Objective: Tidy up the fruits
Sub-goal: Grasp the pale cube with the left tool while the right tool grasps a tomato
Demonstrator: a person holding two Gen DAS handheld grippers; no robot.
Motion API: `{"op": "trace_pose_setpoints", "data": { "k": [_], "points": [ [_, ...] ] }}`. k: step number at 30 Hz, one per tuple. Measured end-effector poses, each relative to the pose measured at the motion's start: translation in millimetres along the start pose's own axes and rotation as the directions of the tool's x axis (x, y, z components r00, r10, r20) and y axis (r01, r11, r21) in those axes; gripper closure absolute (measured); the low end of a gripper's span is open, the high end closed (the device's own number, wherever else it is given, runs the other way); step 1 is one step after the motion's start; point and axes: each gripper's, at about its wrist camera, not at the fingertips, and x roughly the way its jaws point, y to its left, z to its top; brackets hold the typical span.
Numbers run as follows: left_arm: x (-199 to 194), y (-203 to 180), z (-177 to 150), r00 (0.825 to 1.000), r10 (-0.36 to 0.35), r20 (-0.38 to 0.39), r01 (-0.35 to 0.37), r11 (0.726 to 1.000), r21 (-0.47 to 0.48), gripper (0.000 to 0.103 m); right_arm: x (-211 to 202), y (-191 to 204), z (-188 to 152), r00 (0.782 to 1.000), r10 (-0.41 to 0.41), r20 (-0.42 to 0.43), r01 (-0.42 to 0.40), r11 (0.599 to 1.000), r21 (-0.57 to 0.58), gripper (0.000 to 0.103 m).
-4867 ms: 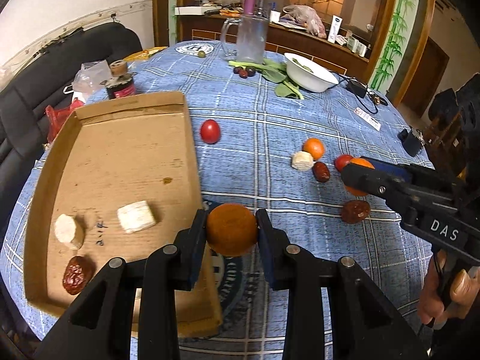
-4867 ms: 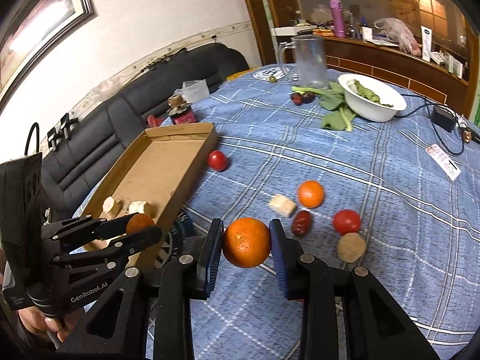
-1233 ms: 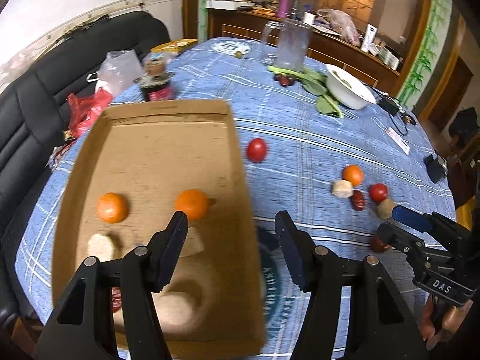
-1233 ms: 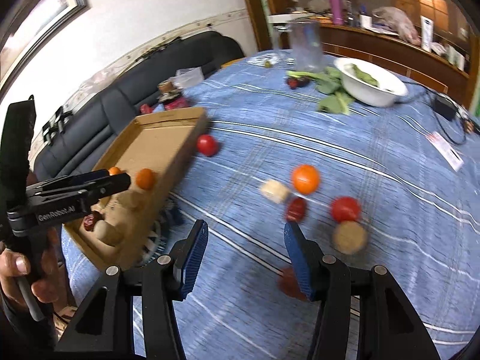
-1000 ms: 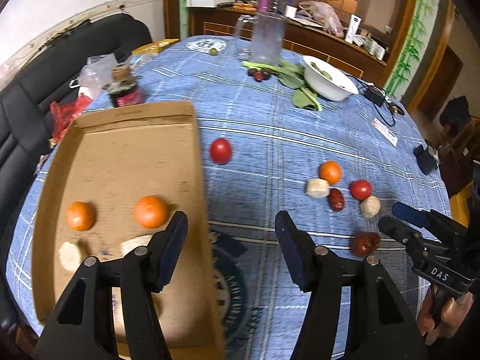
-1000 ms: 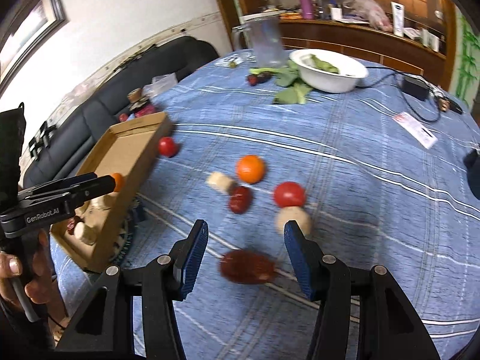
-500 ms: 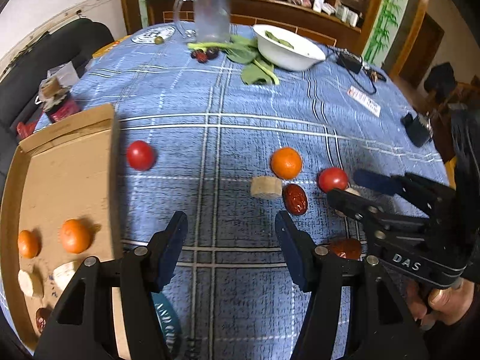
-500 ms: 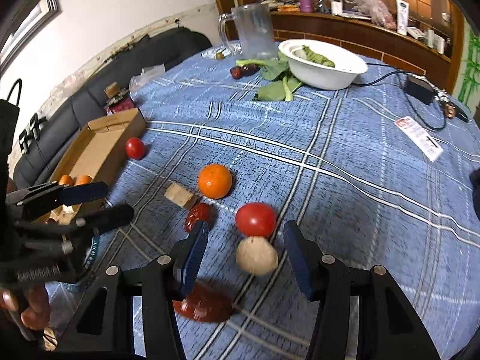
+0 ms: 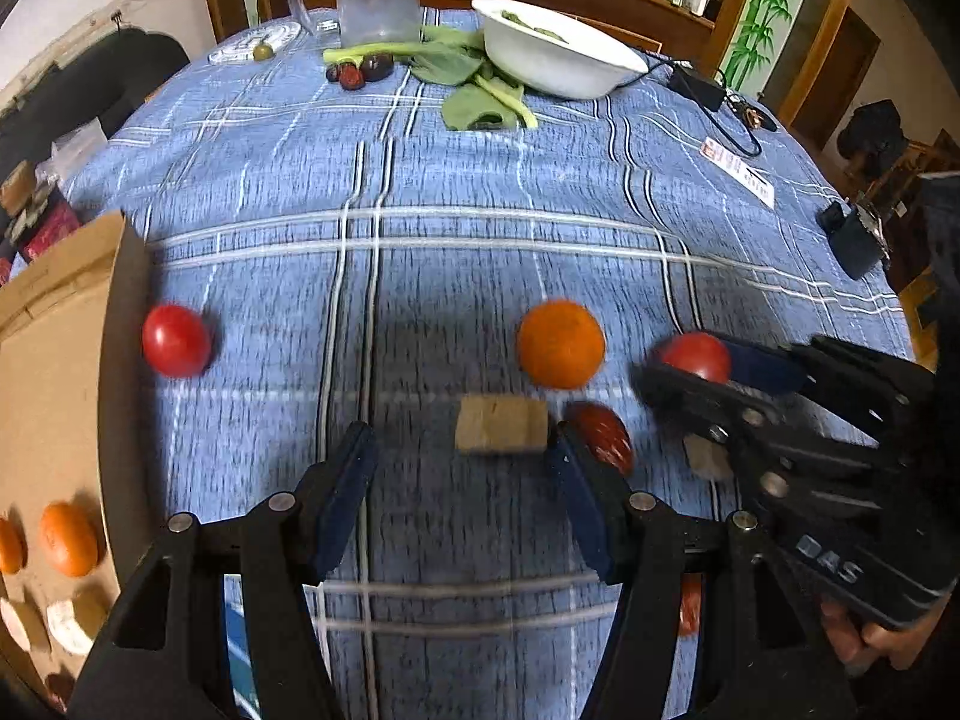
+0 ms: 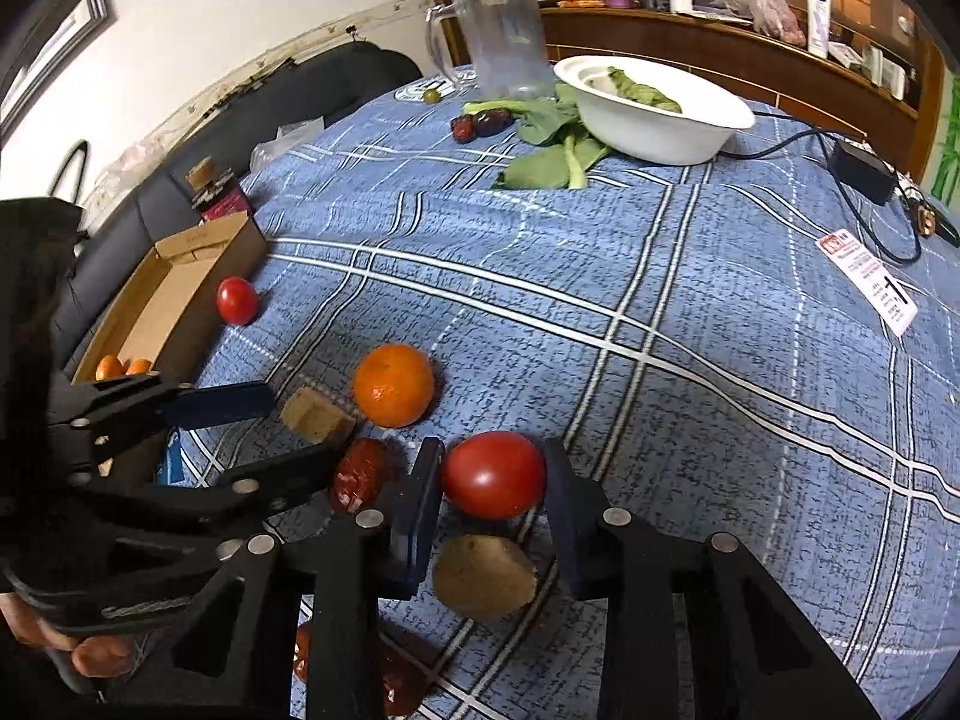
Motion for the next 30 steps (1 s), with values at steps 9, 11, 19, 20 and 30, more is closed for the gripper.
{"op": "trace_pose_setpoints", "data": {
  "k": [9, 11, 19, 20, 30],
  "points": [
    [-1.1, -10.2, 1.4, 0.999, -0.013, 0.031, 0.012, 0.999, 0.048, 0.078, -25.3, -2.2, 1.9, 0.998, 0.006, 0.06, -0.008, 1.0, 0.028, 0.069],
    [-3.9, -9.5, -1.9, 0.999, -0.019, 0.034, 0.017, 0.999, 0.042, 0.078, -30.9, -0.5, 1.7, 0.998, 0.006, 0.07, -0.008, 1.0, 0.029, 0.069],
    [-32.5, 4.4, -17.6, 0.997, -0.019, 0.07, 0.019, 1.0, 0.008, 0.078, -46.7, 15.2, -1.1, 0.995, 0.021, 0.094, -0.023, 1.0, 0.021, 0.069],
    [-37.2, 7.5, -19.9, 0.997, -0.013, 0.076, 0.013, 1.0, 0.003, 0.078, -47.8, 18.3, -0.9, 0.995, 0.024, 0.095, -0.026, 0.999, 0.018, 0.069],
    [-72.3, 41.3, -36.7, 0.992, 0.03, 0.124, -0.024, 0.999, -0.046, 0.078, -54.1, 56.4, -1.1, 0.993, 0.056, 0.1, -0.052, 0.998, -0.042, 0.07]
  ]
}}
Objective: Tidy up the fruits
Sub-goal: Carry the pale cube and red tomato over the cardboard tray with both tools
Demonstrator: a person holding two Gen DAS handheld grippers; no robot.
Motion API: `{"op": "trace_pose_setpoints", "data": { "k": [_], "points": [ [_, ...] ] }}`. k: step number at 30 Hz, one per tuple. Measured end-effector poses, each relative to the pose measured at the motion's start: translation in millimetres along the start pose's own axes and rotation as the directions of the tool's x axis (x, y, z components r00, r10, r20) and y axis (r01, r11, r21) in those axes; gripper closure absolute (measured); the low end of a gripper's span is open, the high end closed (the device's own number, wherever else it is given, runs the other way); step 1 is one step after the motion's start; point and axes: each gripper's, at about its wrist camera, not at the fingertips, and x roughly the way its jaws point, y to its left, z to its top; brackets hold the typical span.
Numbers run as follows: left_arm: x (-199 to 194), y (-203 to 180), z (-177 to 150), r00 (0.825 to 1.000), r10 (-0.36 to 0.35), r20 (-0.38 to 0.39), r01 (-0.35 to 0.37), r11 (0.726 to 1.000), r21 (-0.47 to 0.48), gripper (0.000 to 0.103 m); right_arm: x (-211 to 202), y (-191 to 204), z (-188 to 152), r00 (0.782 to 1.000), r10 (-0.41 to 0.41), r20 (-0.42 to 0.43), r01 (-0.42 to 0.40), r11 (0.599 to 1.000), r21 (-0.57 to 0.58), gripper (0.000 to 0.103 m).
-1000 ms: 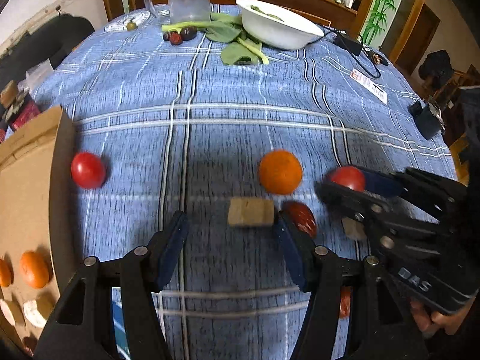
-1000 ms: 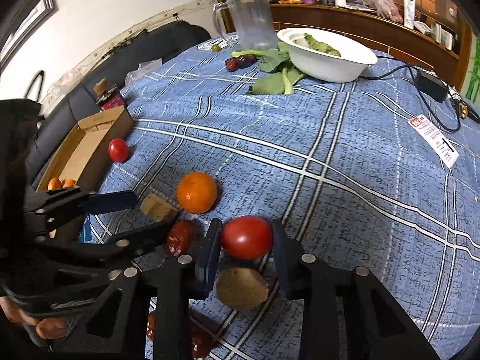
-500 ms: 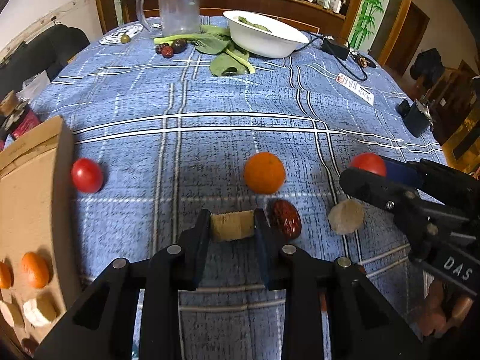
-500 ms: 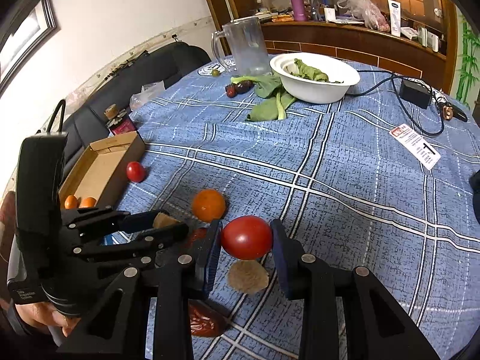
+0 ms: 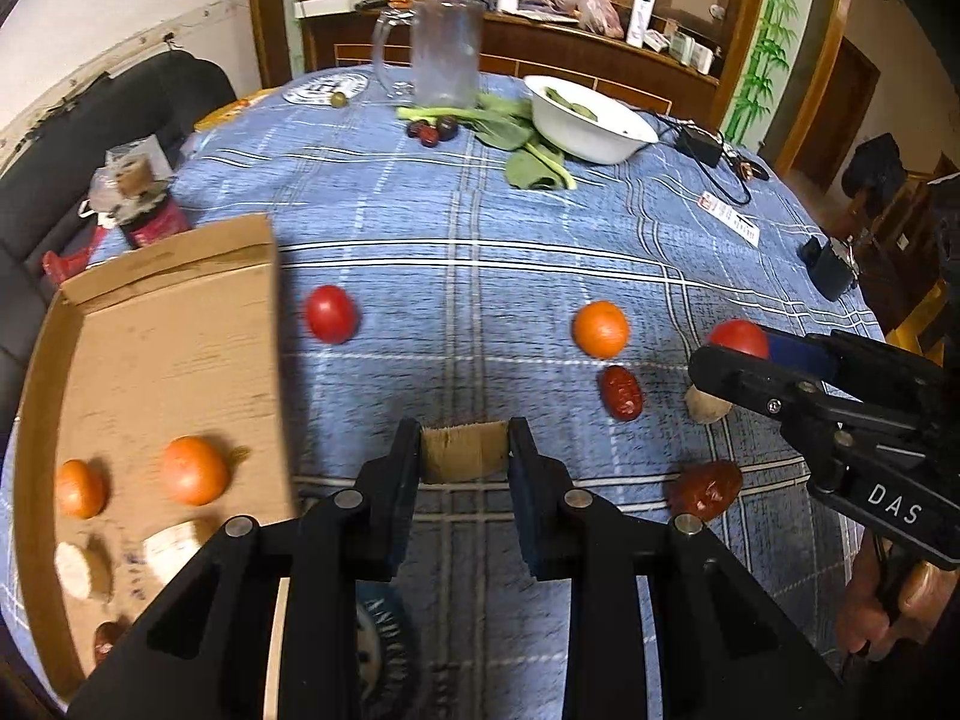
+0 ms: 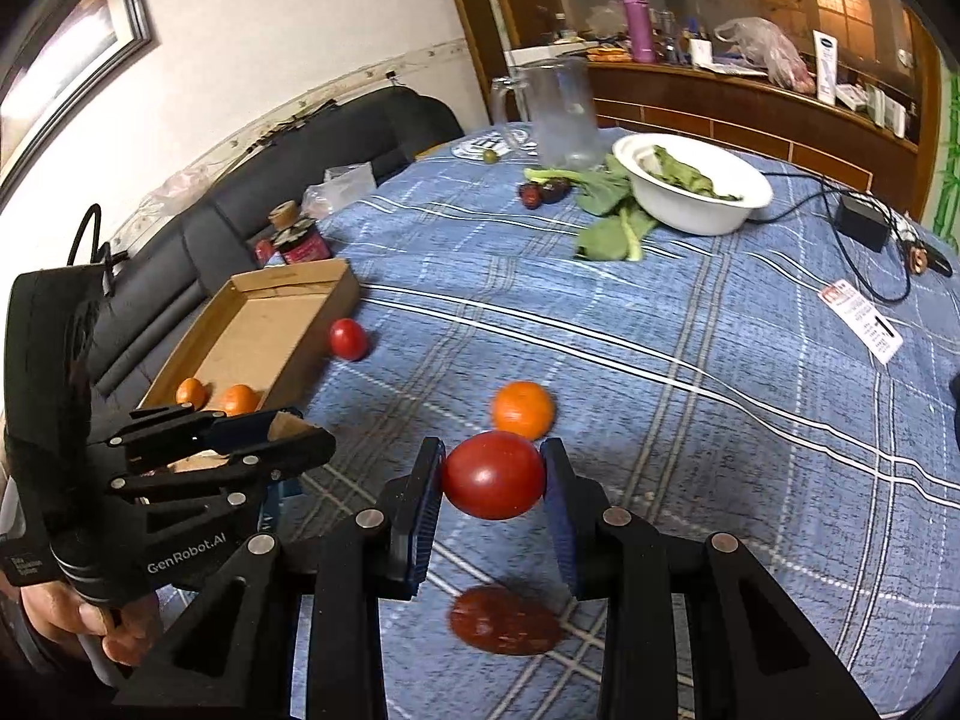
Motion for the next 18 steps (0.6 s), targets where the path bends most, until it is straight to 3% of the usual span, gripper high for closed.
{"op": "trace_pose_setpoints", "data": {
  "k": [18],
  "points": [
    [-23.2, 69.0, -13.4, 0.998, 0.061, 0.026, -0.058, 0.995, -0.081, 0.078, 21.4, 73.7, 10.5, 0.998, 0.054, -0.032, -0.058, 0.992, -0.11, 0.07]
  ]
}}
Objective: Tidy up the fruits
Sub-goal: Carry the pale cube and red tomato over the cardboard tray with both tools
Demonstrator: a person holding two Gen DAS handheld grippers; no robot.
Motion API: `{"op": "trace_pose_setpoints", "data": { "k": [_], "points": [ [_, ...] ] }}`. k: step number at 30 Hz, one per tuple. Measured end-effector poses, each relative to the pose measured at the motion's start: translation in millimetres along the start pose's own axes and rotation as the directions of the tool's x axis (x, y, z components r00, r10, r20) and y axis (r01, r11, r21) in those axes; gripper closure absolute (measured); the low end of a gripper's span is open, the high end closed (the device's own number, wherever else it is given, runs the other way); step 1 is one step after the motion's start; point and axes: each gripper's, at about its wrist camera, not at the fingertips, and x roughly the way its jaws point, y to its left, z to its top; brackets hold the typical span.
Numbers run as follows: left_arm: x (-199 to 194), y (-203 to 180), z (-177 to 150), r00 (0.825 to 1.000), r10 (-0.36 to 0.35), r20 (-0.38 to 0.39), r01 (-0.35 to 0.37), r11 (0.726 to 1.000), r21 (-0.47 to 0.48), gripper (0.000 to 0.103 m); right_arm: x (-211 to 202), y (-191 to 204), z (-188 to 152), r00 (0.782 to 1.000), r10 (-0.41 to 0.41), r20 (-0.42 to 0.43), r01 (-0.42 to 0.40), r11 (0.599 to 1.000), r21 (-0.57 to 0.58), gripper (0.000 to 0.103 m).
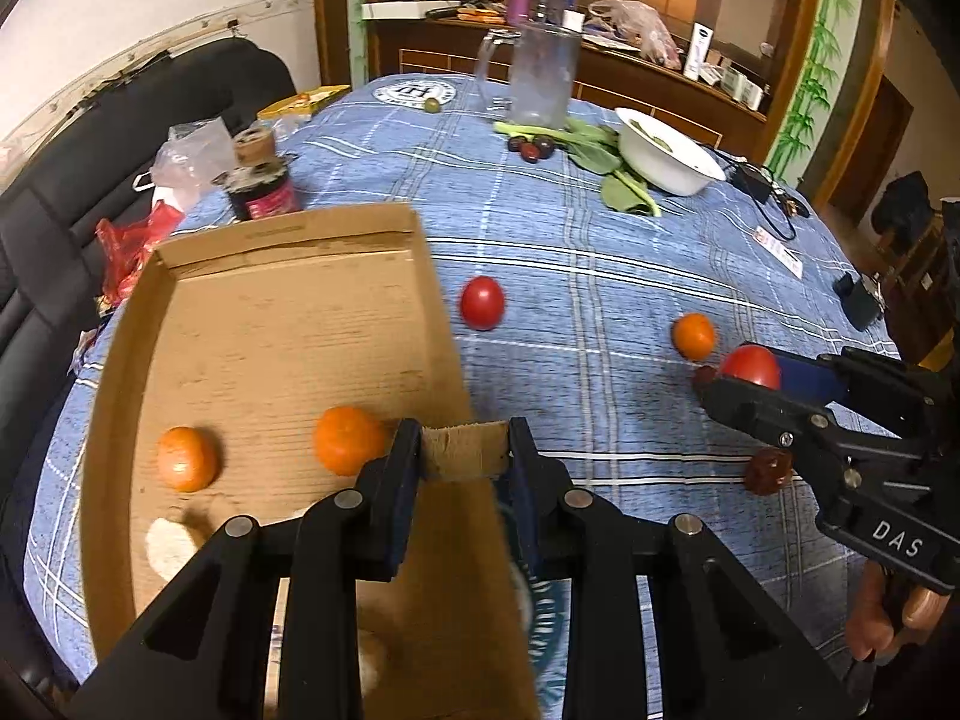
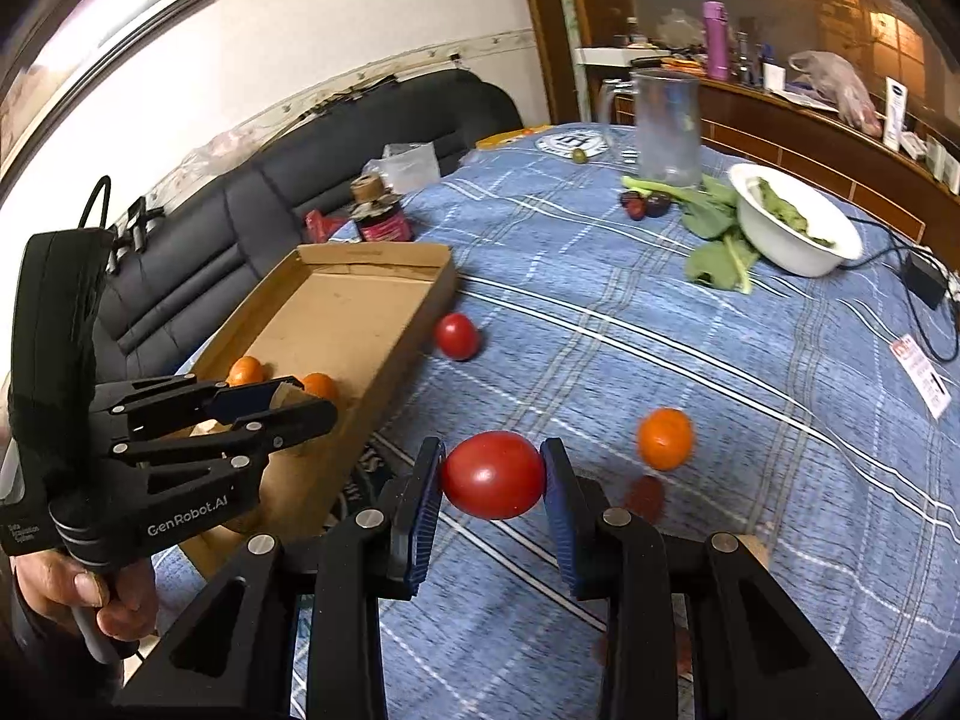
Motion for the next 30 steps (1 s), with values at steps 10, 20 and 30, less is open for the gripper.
{"op": "trace_pose_setpoints", "data": {
  "k": [10, 20, 30],
  "points": [
    [1.6, 40.4, -1.3, 1.0, 0.031, -0.004, -0.031, 0.998, -0.05, 0.077, 26.0, 37.3, 16.4, 0.999, 0.038, -0.024, -0.039, 0.998, -0.05, 0.07],
    [6.8, 86.1, 4.4, 0.998, 0.061, -0.016, -0.062, 0.992, -0.112, 0.077, 61.5, 71.4, 35.9, 0.996, 0.074, -0.057, -0.08, 0.992, -0.101, 0.07],
    [26.9, 126.2, 22.5, 0.99, 0.122, -0.067, -0.132, 0.976, -0.173, 0.077, 114.9, 96.9, 63.8, 0.991, 0.08, -0.105, -0.094, 0.986, -0.135, 0.07]
  ]
}}
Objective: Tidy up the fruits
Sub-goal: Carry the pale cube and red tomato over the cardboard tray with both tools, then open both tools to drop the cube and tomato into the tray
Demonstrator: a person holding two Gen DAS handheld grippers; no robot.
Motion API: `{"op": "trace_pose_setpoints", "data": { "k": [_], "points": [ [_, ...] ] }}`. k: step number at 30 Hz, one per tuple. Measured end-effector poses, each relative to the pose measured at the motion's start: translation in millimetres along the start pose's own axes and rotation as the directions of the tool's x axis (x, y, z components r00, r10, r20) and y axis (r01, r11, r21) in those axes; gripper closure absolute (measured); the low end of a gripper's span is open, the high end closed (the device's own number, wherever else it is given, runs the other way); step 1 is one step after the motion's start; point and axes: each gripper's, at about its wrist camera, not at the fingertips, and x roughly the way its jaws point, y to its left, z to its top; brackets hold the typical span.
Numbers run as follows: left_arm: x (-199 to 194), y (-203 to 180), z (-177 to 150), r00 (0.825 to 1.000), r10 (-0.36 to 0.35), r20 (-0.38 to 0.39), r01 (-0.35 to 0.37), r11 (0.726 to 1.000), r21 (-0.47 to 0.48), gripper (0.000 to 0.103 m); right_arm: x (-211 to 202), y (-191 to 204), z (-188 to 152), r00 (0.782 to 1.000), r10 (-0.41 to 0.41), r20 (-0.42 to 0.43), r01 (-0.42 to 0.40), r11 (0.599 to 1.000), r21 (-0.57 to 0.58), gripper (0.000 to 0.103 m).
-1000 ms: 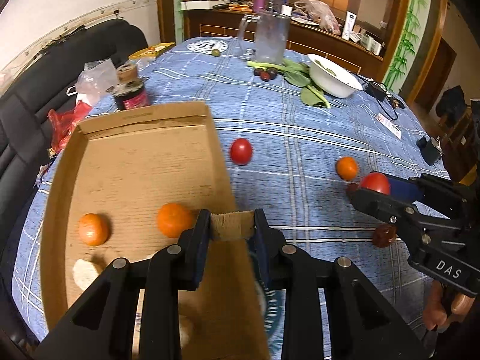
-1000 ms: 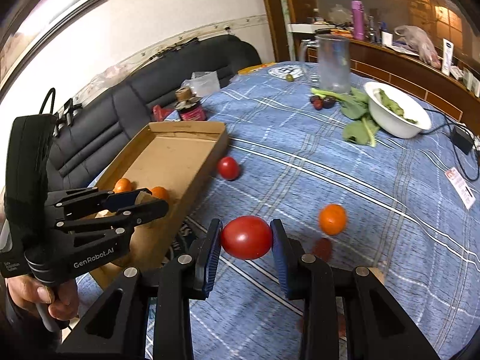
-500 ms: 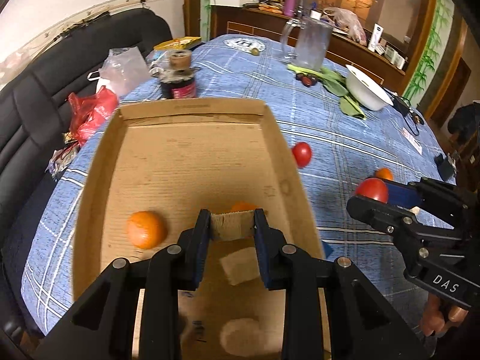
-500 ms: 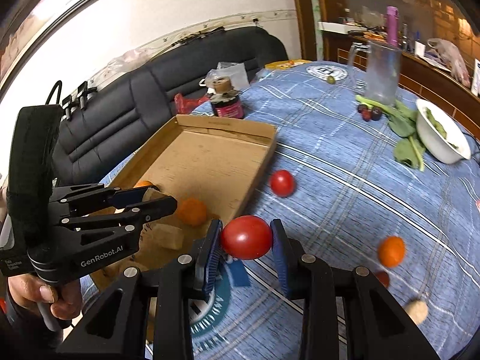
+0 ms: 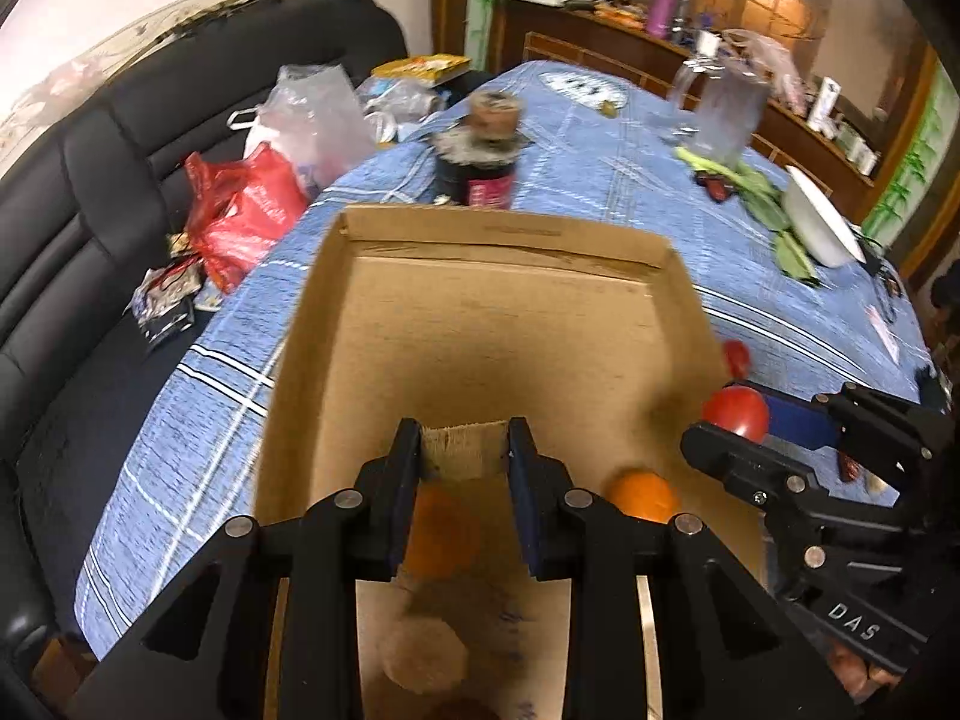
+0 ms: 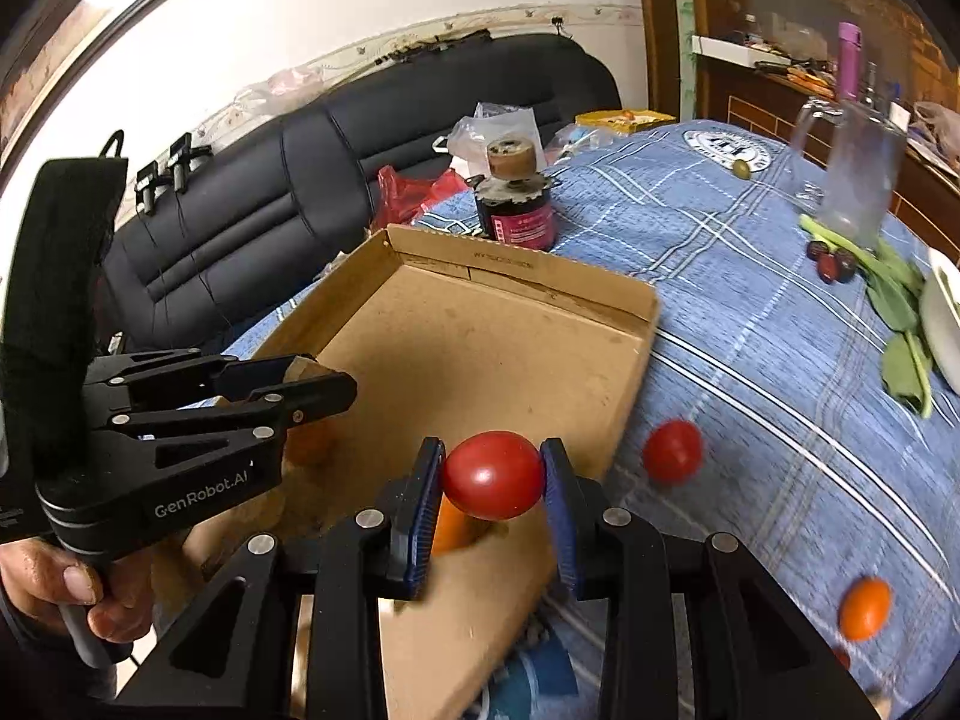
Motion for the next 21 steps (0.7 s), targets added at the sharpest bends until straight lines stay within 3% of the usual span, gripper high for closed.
{"op": "trace_pose_setpoints", "data": {
  "k": [8, 21],
  "points": [
    [27.7, 10.0, 4.2, 0.997, 0.041, -0.063, -0.043, 0.999, -0.028, 0.077, 41.9, 8.8, 6.3, 0.997, -0.029, -0.07, 0.026, 0.999, -0.047, 0.07],
    [32.3, 3.6, 5.4, 0.994, 0.097, -0.057, -0.097, 0.995, 0.004, 0.074, 48.0, 9.1, 1.6, 0.996, -0.033, -0.084, 0.028, 0.998, -0.061, 0.065]
  ]
}}
